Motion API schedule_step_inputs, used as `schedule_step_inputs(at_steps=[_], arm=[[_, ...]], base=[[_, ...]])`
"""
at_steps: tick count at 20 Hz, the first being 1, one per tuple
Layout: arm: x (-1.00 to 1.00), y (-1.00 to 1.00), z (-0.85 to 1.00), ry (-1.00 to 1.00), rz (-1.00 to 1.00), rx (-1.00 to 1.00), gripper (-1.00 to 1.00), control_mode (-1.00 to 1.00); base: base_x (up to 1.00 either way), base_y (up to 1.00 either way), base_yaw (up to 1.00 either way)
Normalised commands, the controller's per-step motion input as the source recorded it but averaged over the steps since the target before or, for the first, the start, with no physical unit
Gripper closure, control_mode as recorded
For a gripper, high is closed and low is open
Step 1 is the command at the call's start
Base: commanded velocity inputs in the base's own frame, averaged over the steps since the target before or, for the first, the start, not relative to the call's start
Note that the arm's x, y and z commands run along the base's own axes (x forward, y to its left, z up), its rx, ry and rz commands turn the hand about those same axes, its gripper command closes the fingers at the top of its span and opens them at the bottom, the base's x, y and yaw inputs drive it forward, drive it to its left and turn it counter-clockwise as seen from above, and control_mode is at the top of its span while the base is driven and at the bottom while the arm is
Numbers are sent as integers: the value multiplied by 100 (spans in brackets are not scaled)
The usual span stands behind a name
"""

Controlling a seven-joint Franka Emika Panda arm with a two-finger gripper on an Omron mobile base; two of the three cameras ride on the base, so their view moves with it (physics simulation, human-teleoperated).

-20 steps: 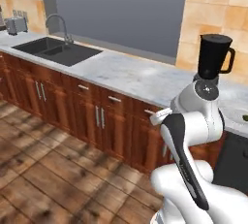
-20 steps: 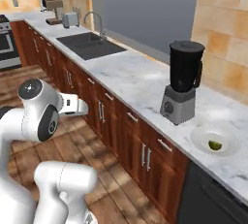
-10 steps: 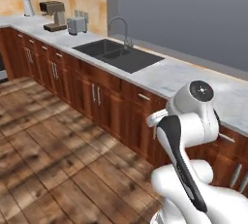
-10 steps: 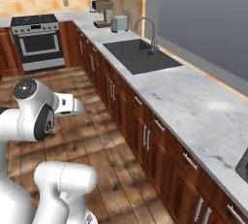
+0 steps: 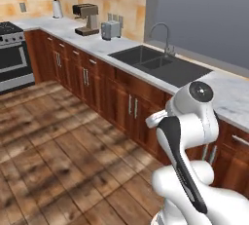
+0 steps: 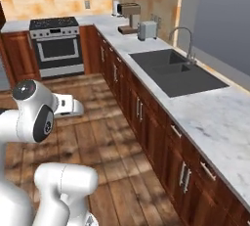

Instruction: Pick the apple and kiwi from the fridge and place them on the plate next to the blender to make a fruit smoothie.

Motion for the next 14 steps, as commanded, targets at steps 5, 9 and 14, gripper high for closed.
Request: schedule_step_inputs(at_steps=[5,9,14], arm=[[0,0,0,0,0,0,-100,100],[0,0,0,0,0,0,-100,100],[0,0,0,0,0,0,-100,100]], base=[[100,100,20],[84,100,25],[27,100,48]])
